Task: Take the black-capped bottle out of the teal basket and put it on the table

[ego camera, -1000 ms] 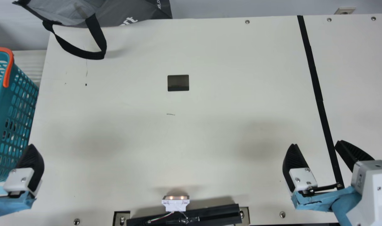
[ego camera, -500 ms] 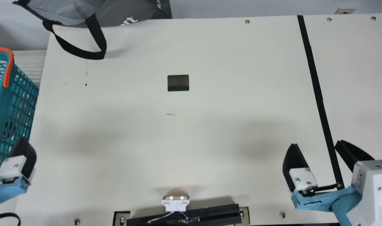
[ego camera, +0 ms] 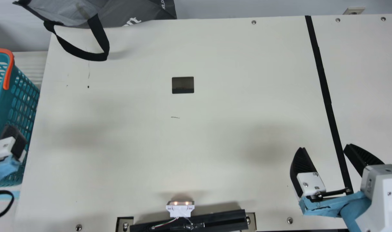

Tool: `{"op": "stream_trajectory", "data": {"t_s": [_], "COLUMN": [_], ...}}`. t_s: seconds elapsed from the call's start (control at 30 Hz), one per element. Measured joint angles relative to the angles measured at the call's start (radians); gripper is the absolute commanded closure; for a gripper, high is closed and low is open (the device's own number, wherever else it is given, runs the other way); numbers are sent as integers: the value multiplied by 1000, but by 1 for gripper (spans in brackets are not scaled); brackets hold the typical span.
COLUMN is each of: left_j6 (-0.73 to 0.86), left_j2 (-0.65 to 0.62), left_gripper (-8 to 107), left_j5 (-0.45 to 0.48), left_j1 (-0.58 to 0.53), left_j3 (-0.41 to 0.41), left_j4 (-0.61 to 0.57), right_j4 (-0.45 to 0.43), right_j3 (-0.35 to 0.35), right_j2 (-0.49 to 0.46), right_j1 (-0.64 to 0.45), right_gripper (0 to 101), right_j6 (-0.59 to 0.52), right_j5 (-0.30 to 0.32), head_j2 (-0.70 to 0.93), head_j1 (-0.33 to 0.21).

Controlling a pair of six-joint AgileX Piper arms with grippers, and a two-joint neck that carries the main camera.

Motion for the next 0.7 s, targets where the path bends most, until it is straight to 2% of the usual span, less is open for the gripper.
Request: {"op": "stream_trajectory", "data": {"t_s": [0.33, 0.7], "left_j6": [86, 207], "left_j2": [176, 338], "left_gripper": [-8, -8], "left_j5": [-124, -197], "left_j1": [132, 232], "left_j3": [-26, -80], "left_j4": [-69, -181], "right_j4": [0, 0], "right_j3": [0, 0], "right_j2": [0, 0], "right_j1": [0, 0], "right_gripper": [10, 10], "right_j6": [0, 0], "right_j5": [0, 1], "head_j2": [0, 0], "head_j1": [0, 0]}}
